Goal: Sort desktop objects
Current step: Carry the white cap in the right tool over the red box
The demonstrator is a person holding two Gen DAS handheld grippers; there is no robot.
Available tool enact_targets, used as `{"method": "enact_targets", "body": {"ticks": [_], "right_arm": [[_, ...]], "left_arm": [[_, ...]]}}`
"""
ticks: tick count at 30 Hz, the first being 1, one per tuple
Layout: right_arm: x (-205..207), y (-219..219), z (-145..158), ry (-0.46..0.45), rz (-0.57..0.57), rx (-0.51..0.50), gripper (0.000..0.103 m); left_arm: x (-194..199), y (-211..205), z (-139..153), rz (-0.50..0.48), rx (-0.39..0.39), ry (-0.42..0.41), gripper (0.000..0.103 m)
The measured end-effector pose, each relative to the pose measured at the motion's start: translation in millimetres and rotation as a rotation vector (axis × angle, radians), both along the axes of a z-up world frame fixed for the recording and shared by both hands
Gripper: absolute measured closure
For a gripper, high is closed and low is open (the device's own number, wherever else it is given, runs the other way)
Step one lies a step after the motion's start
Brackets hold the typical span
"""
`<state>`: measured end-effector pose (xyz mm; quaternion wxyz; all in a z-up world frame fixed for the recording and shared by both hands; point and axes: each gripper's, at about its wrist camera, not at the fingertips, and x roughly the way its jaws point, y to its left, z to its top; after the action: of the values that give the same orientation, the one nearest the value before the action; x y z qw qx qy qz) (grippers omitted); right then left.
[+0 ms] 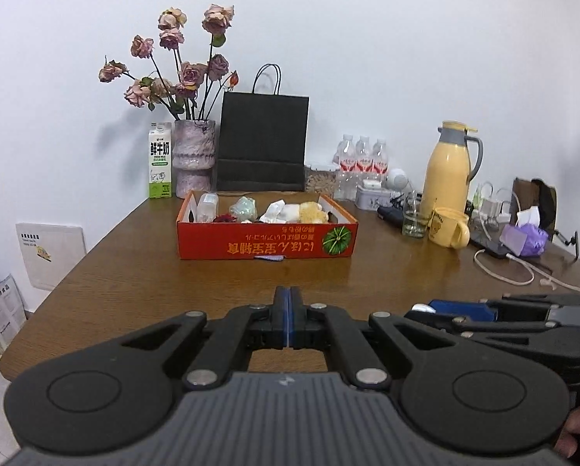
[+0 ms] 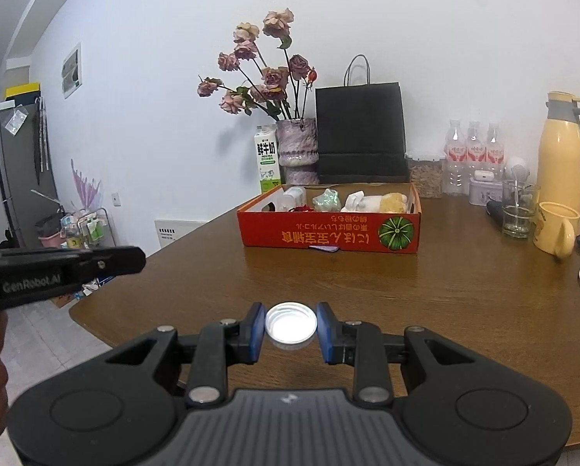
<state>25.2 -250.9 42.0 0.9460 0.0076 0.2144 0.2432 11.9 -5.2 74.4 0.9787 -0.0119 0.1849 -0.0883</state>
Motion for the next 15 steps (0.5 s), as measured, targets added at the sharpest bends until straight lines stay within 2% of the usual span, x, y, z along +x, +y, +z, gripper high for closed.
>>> {"method": "enact_targets", "body": {"ticks": [4,8,11,15], "right_arm": [[1,-1,0,0.0,0.0,0.0,0.076],[2,-1,3,-0.008,-0.01,-0.004,0.076],[7,-1,9,-0.031,-0.012,-0.013,0.076],[20,-4,26,-0.084,-0.016,0.004,0.076]], "left_arm": [[5,1,-3,0.02,0.002,0.033,0.102],[8,0,-5,0.027,0.029,0.036,0.102],[14,1,-2,0.026,0.021,0.041,0.102],[24,6,11,0.037,0.003,0.0,0.102]]}}
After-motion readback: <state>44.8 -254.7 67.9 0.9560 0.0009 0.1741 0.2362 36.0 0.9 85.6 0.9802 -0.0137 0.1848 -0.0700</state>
